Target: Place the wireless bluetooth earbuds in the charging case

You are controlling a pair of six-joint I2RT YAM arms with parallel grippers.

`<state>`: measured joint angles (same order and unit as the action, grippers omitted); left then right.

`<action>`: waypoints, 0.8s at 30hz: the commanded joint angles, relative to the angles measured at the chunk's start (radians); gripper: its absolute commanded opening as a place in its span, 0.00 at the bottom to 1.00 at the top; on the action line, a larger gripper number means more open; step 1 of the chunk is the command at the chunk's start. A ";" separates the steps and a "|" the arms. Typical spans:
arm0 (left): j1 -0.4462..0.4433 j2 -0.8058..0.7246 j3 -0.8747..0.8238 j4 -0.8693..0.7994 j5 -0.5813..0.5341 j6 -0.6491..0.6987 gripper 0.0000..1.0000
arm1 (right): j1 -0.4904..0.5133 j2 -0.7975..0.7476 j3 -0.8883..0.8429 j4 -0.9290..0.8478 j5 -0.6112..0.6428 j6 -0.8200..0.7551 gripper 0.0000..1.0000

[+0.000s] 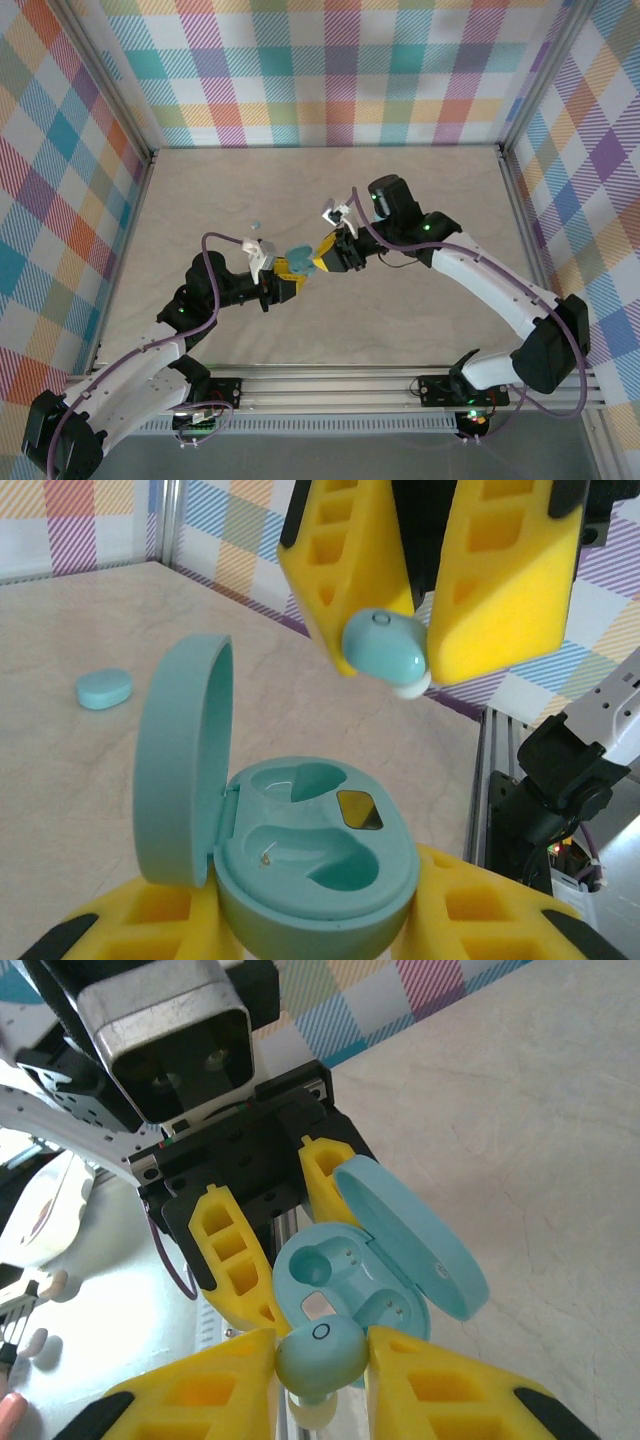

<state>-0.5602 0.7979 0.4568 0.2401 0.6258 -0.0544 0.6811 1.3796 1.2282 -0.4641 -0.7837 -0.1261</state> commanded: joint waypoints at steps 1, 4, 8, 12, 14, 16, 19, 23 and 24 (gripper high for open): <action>0.006 0.001 0.028 0.059 0.039 -0.007 0.14 | 0.011 0.019 0.039 -0.015 -0.027 -0.076 0.28; 0.006 0.003 0.028 0.062 0.051 -0.007 0.14 | 0.015 0.036 0.045 -0.012 -0.029 -0.078 0.29; 0.006 0.003 0.023 0.076 0.074 -0.007 0.14 | 0.017 0.056 0.050 -0.001 -0.035 -0.090 0.29; 0.006 -0.002 0.017 0.094 0.088 -0.007 0.14 | 0.017 0.078 0.063 -0.015 -0.065 -0.115 0.29; 0.007 -0.003 0.016 0.096 0.094 -0.006 0.14 | 0.016 0.084 0.066 -0.026 -0.086 -0.130 0.29; 0.006 -0.006 0.016 0.101 0.100 -0.007 0.14 | 0.017 0.085 0.063 -0.028 -0.104 -0.144 0.30; 0.006 -0.002 0.018 0.103 0.104 -0.008 0.14 | 0.018 0.085 0.058 -0.024 -0.116 -0.153 0.30; 0.006 0.002 0.022 0.105 0.111 -0.009 0.14 | 0.024 0.084 0.042 -0.006 -0.115 -0.172 0.31; 0.006 0.002 0.022 0.106 0.113 -0.010 0.14 | 0.026 0.085 0.038 -0.004 -0.107 -0.177 0.31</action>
<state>-0.5594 0.8032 0.4568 0.2741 0.6918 -0.0608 0.6910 1.4479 1.2636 -0.4797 -0.8501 -0.2516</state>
